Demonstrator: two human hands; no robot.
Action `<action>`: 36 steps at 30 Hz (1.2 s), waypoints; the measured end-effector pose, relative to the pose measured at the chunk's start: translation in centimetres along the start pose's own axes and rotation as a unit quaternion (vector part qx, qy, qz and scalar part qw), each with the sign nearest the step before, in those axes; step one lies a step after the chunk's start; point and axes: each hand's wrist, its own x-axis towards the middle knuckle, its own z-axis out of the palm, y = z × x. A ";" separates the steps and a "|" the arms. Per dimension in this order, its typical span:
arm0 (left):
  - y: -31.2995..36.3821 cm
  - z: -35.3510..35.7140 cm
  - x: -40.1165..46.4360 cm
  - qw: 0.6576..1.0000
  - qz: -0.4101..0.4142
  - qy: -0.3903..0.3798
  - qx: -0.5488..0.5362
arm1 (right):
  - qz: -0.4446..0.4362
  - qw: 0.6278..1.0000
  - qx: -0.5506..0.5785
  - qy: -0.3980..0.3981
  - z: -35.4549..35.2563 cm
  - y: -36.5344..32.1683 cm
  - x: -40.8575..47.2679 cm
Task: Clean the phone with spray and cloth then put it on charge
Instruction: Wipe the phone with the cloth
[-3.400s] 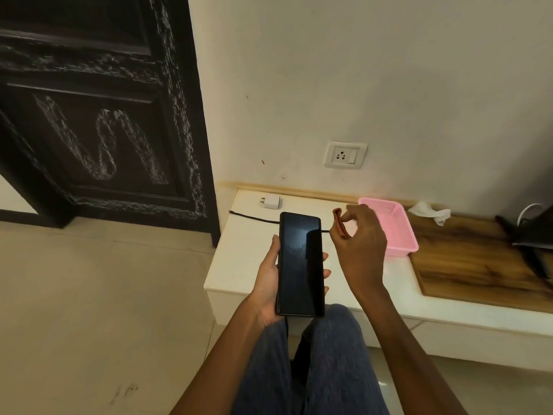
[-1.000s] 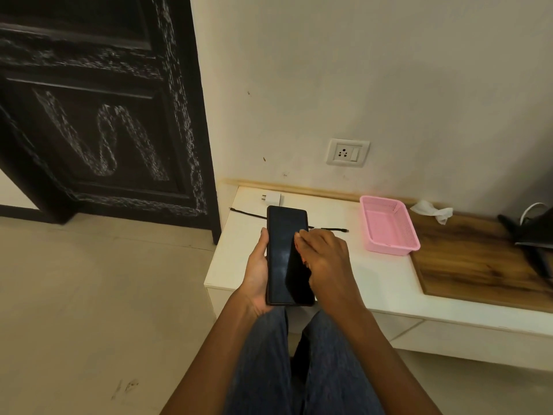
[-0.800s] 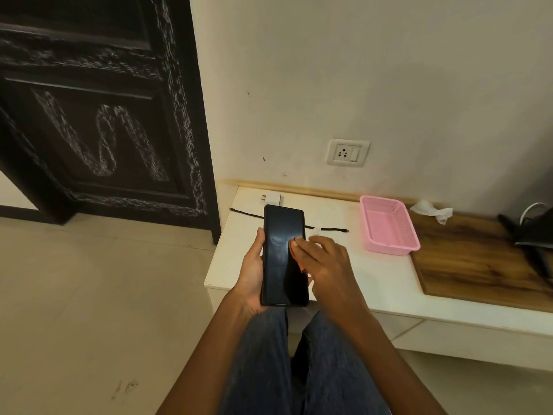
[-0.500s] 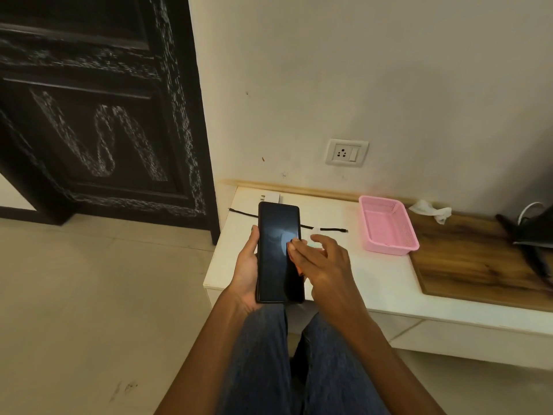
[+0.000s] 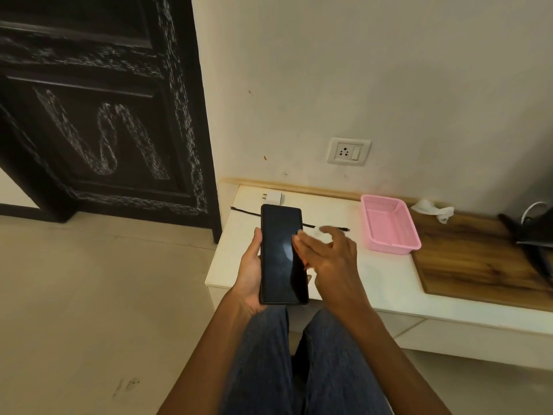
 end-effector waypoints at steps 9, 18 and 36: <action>0.0 -0.3 0.2 0.999 0.001 0.006 0.045 | -0.027 0.998 -0.011 -0.063 -0.2 -0.6 -0.7; 0.0 -0.1 0.5 0.998 0.016 -0.013 0.065 | 0.013 0.997 -0.010 -0.080 -0.2 -1.5 -1.2; -0.1 -0.3 1.0 0.999 0.022 -0.018 0.037 | 0.038 0.996 0.008 -0.086 0.3 -1.7 -0.9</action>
